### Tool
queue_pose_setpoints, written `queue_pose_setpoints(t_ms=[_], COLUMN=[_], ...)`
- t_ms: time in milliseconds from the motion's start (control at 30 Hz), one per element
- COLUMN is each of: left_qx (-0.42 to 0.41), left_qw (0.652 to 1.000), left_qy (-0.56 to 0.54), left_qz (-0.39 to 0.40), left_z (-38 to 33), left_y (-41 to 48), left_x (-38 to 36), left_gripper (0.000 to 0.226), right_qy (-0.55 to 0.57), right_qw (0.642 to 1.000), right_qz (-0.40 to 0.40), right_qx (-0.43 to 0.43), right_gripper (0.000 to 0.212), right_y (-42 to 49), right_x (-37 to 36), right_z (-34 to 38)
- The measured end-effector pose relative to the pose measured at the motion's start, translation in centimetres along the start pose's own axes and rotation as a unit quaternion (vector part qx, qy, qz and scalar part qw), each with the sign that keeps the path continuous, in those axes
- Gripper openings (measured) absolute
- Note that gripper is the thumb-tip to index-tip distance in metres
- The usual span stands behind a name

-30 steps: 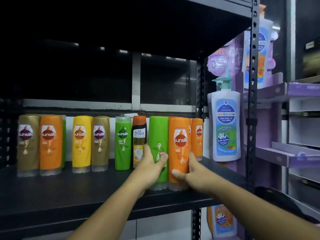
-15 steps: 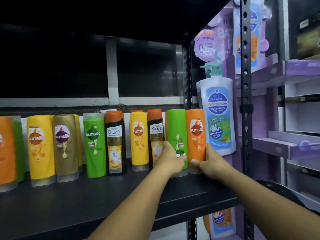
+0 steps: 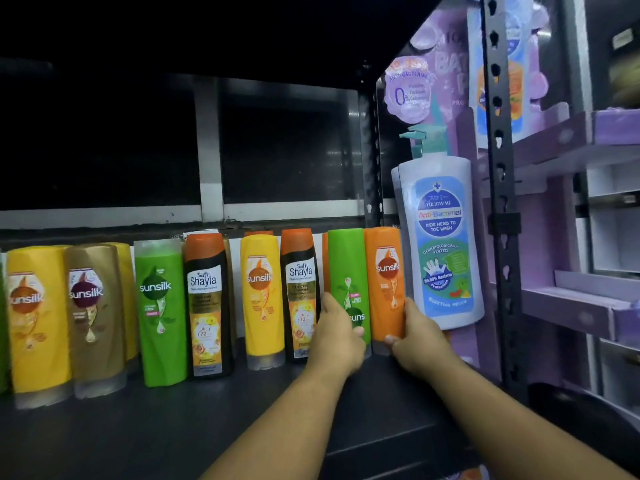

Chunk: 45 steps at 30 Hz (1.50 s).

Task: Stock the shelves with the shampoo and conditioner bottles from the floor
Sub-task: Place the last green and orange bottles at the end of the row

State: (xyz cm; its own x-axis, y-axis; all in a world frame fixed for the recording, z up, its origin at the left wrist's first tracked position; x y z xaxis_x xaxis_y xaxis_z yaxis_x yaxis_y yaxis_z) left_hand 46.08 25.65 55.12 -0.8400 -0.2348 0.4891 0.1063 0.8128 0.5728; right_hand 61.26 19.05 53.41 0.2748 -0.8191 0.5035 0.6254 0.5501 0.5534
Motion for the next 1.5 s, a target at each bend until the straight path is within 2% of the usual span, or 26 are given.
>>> queue_pose_setpoints(t_ms=[300, 633, 800, 1100, 1233, 1433, 1500], left_qx=[-0.010, -0.031, -0.036, -0.047, -0.040, -0.093, -0.100], left_qw=[0.996, 0.987, 0.985, 0.981, 0.984, 0.984, 0.981], left_qy=[0.090, 0.150, 0.162, 0.182, 0.160, 0.071, 0.046], left_qz=[-0.006, -0.042, -0.041, -0.041, -0.065, -0.131, -0.158], left_z=[0.5, 0.2, 0.2, 0.3, 0.3, -0.4, 0.1], left_y=[-0.1, 0.1, 0.3, 0.5, 0.3, -0.8, -1.1], left_x=[0.2, 1.0, 1.5, 1.1, 2.0, 5.9, 8.5], left_gripper=[0.071, 0.056, 0.036, 0.036, 0.034, 0.022, 0.020], right_qy=[-0.063, -0.072, -0.086, -0.102, -0.100, -0.011, 0.012], right_qw=[0.998, 0.997, 0.995, 0.993, 0.994, 0.989, 0.986], right_qz=[0.003, 0.015, 0.023, 0.037, 0.008, -0.126, -0.123], right_qx=[0.018, 0.022, 0.034, 0.045, 0.044, 0.082, 0.108], right_gripper=[0.058, 0.055, 0.045, 0.040, 0.041, 0.048, 0.047], right_y=[0.1, 0.6, 1.0, 1.1, 1.2, 0.2, -0.2], right_x=[-0.3, -1.3, -1.8, -2.4, -2.0, 1.6, 1.9], right_z=[-0.1, -0.5, -0.7, -0.9, -0.7, 1.2, 1.9])
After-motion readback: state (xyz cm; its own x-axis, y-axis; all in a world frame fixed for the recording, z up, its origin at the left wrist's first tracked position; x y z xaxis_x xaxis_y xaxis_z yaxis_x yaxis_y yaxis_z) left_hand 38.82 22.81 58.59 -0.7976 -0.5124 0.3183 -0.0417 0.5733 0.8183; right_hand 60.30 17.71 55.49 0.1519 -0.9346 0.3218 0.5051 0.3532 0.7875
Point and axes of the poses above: each hand's wrist, its own y-axis towards the middle knuckle, its own x-axis out of the back of the hand, z = x × y, the point moved 9 cm from there along y, towards the middle knuckle, and after that the axes turned 14 degrees about -z, right-handed, at the moved point
